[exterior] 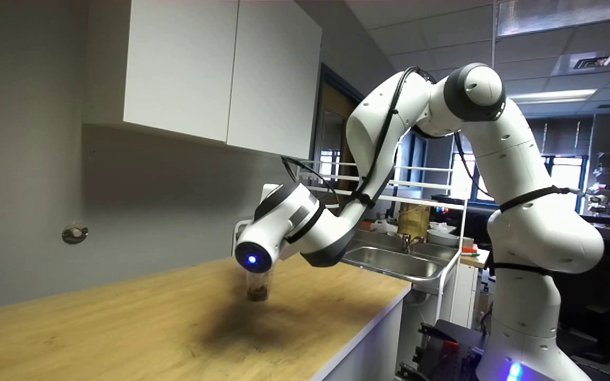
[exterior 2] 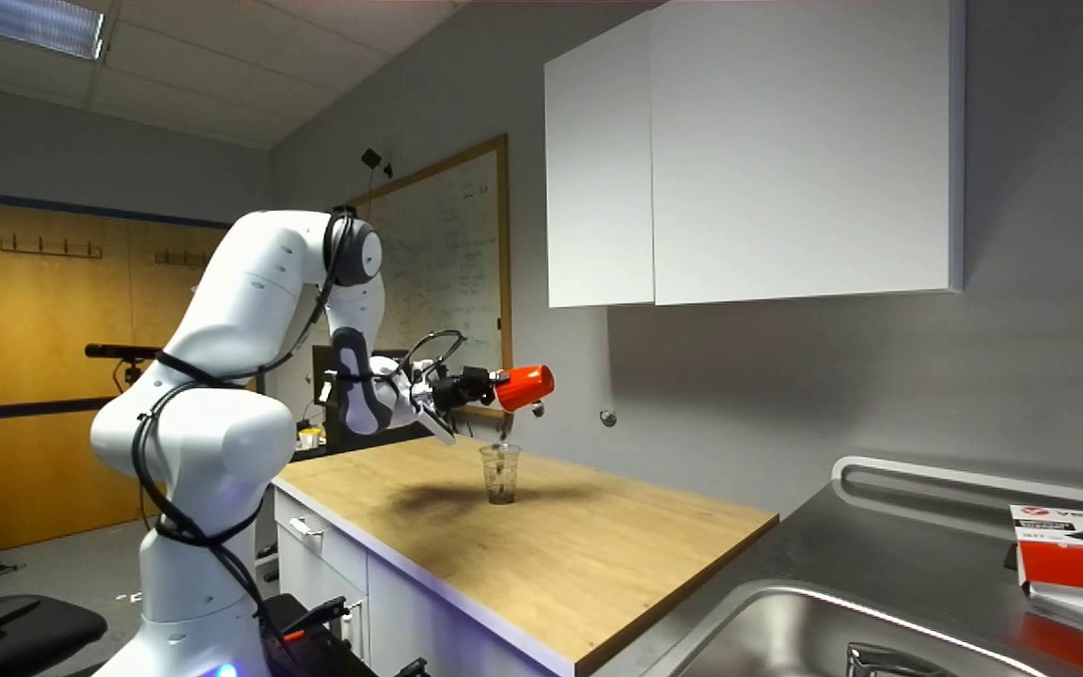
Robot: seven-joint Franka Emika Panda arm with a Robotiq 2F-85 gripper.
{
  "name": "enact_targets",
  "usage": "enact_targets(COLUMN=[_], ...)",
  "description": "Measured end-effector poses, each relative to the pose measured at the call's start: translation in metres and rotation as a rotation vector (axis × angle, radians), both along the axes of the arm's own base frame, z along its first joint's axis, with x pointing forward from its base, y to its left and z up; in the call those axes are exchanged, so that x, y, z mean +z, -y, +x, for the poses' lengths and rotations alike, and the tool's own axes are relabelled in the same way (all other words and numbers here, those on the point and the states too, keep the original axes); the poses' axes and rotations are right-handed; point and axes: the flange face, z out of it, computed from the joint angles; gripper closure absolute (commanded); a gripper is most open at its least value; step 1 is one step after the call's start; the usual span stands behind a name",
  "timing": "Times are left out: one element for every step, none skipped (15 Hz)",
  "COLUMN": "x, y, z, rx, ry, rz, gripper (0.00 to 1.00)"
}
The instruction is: Move the objects from the orange cup and put them in the glass cup
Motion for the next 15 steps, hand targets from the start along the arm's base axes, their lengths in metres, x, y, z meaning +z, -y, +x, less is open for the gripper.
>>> enact_targets(x=[-0.001, -0.002, -0.003, -0.004, -0.004, -0.005, -0.006, -0.009, -0.015, -0.025, -0.035, -0.045, -0.054, -0.060, -0.066], y=[0.000, 0.000, 0.000, 0.000, -0.001, -0.001, -0.001, -0.003, -0.008, -0.015, -0.023, -0.030, -0.035, -0.038, -0.041], z=[0.000, 0.001, 0.001, 0.001, 0.001, 0.002, 0.002, 0.000, -0.005, -0.011, -0.018, -0.025, -0.031, -0.035, -0.038], rx=[0.003, 0.005, 0.008, 0.010, 0.013, 0.016, 0.019, 0.019, 0.022, 0.030, 0.041, 0.052, 0.061, 0.067, 0.071], ry=[0.003, 0.007, 0.011, 0.015, 0.019, 0.022, 0.025, 0.026, 0.027, 0.029, 0.032, 0.035, 0.037, 0.039, 0.041], rz=[-0.008, -0.017, -0.027, -0.036, -0.045, -0.053, -0.060, -0.067, -0.076, -0.086, -0.099, -0.112, -0.124, -0.133, -0.141], gripper=[0.95, 0.95, 0.95, 0.95, 0.95, 0.95, 0.95, 0.95, 0.95, 0.95, 0.95, 0.95, 0.95, 0.95, 0.95])
